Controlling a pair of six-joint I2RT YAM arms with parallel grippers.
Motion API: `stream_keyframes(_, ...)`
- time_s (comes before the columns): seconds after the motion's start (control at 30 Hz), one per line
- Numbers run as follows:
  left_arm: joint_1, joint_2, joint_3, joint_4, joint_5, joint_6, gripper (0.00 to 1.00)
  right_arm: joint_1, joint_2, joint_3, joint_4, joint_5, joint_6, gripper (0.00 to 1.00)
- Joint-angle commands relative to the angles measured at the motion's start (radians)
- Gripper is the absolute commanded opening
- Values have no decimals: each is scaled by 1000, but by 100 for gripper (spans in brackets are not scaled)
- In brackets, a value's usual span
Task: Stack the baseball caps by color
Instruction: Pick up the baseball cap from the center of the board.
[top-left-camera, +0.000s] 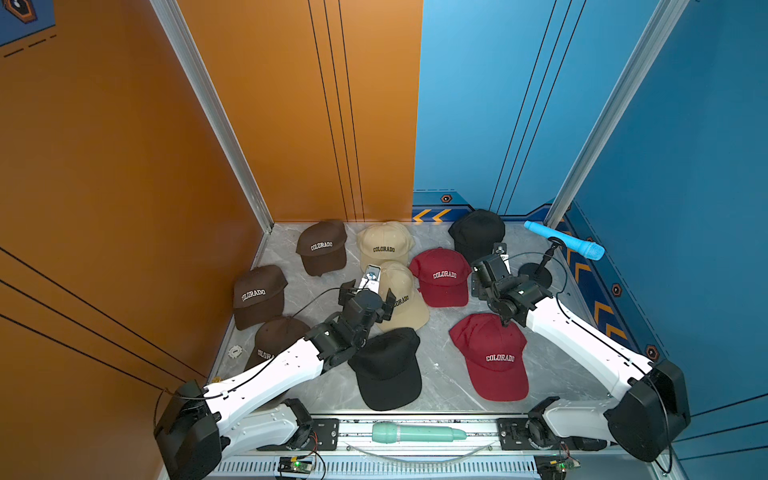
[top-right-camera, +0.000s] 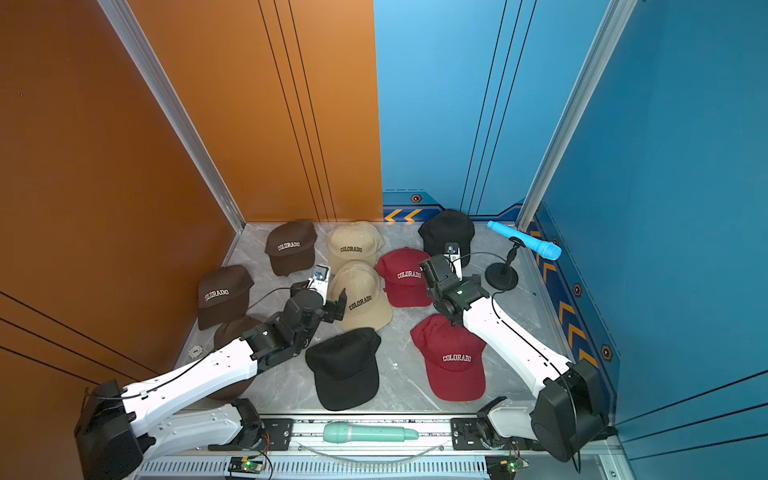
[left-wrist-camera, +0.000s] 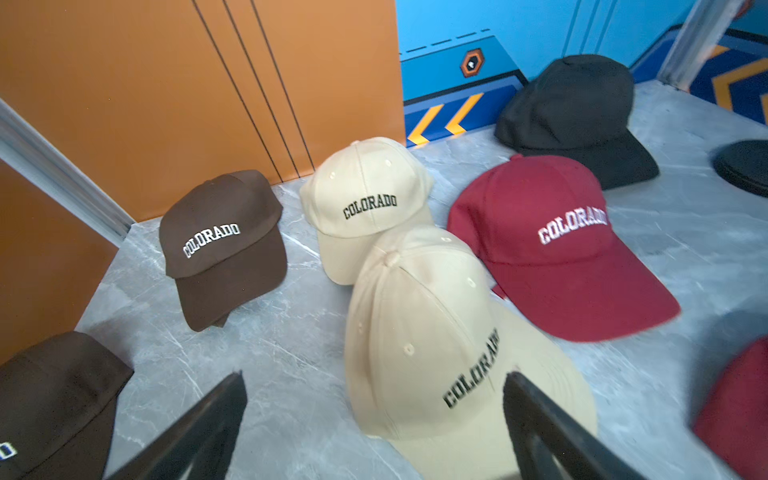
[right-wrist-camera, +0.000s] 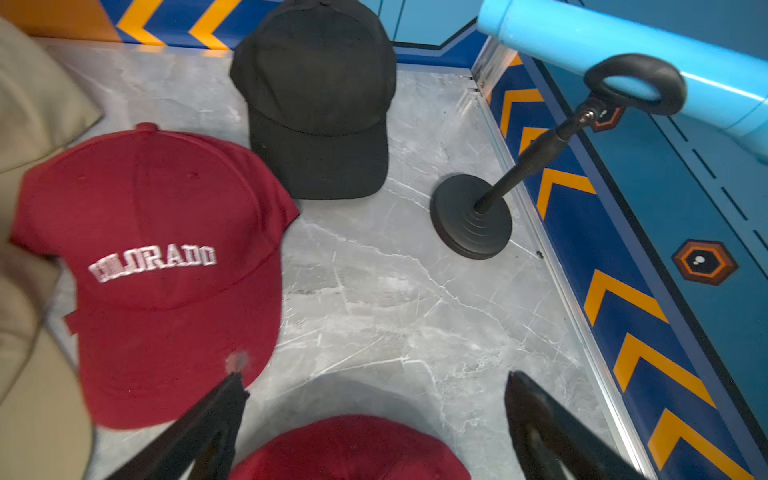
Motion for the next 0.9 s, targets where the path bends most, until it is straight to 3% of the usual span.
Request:
stream_keyframes(0.0,-96,-42,36,-132,-130,-75,98,12,-40,31,-165,-56,62,96)
stream_keyframes(0.2,-236,-78,53,-249,-155,-162,98,6,-77,40,-249,-151,72,93)
stream_keyframes(0.47,-351,-69,162,-420,-171,-237,98,-26,-95,16,-267,-274,72,93)
stream_keyframes(0.87,-360,-131,180,-446,-175,-260,98,-101,-97,-14,-311,-407,66,85)
